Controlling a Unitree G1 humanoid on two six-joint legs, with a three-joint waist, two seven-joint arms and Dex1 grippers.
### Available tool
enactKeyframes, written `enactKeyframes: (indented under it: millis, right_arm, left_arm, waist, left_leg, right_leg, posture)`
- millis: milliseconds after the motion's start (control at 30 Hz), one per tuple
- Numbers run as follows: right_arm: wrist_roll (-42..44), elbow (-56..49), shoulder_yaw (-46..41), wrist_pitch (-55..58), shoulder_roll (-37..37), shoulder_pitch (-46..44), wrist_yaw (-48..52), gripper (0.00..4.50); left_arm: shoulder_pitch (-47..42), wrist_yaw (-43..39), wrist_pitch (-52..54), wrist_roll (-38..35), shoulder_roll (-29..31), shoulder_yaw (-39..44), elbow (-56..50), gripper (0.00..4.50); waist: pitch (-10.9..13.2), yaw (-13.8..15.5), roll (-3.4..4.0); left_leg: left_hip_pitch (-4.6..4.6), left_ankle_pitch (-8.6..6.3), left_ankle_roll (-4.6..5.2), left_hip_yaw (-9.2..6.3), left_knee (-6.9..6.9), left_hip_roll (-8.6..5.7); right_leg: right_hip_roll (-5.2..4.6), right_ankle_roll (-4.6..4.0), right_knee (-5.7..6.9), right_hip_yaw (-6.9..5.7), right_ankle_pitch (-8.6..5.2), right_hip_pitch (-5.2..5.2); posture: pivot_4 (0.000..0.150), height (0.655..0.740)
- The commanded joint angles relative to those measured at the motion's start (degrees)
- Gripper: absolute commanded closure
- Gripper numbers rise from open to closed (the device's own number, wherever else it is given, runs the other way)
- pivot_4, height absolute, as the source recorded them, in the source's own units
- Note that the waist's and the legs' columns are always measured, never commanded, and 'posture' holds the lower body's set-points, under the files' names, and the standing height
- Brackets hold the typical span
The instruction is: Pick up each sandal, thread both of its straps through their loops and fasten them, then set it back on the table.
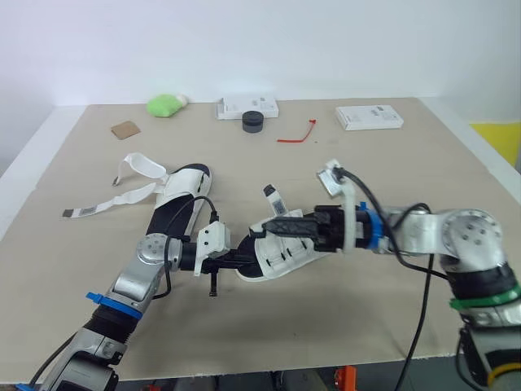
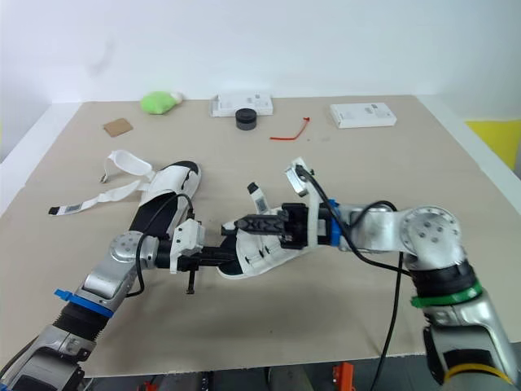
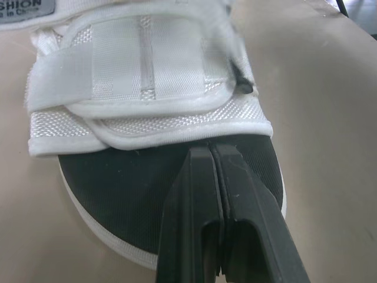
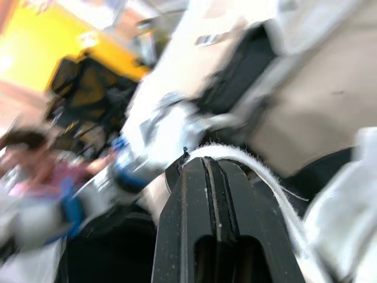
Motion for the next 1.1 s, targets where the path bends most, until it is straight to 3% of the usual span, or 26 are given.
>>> enactKeyframes:
  millis: [33,233,467,900,1100]
  right_arm:
    - [1.8,3.2,-0.7,-2.2,3.0,-1.0,-10.7,4.44]
    - [1.8,7.9,-4.8,-7.4,7.5,-1.4,-24.0,4.44]
    - [1.8,6.1,-12.9,-2.3,13.4,-2.9,-20.3,4.44]
    - [-0.5,10.6,-9.7,-4.9,11.6,2.1,-35.5,4.44]
    - [-0.5,10.1,-7.3,-3.3,11.1,3.1,-36.1,4.44]
  left_arm:
    - [2.4,0.9,2.5,4.2,0.6,-3.1,4.1,4.5]
    - [3.4,1.2,2.6,4.0,1.2,-3.1,3.3,4.5]
    - [3.0,1.4,2.6,3.9,1.1,-3.2,3.6,4.5]
    - [2.6,1.4,2.7,3.8,1.2,-3.2,3.7,4.5]
    - [2.6,1.4,2.7,3.7,1.3,-3.2,3.7,4.5]
  waist:
    - [0.0,0.1,0.01]
    - [-0.1,0.0,0.01]
    - [0.0,-0.1,0.05]
    - [-0.1,-0.1,0.08]
    - [-0.2,-0.1,0.15]
  left_leg:
    - [-0.04,0.05,0.09,-0.01,0.0,-0.01]
    - [0.06,0.08,0.14,0.05,0.02,0.01]
    - [0.07,0.25,0.41,0.08,0.01,0.1]
    - [0.05,0.31,0.52,0.2,-0.03,0.11]
    - [0.08,0.31,0.52,0.19,-0.02,0.11]
  right_leg:
    - [-0.01,0.02,0.0,0.0,0.03,0.0]
    - [-0.03,-0.01,0.0,0.03,0.11,0.07]
    - [0.03,-0.1,0.0,0.02,0.34,0.02]
    - [-0.04,-0.16,0.0,0.02,0.42,-0.05]
    - [-0.03,-0.16,0.0,0.02,0.42,-0.01]
  posture:
    - [0.15,0.74]
    - [0.15,0.74]
    - [0.15,0.74]
    - [0.15,0.74]
    - [0.15,0.74]
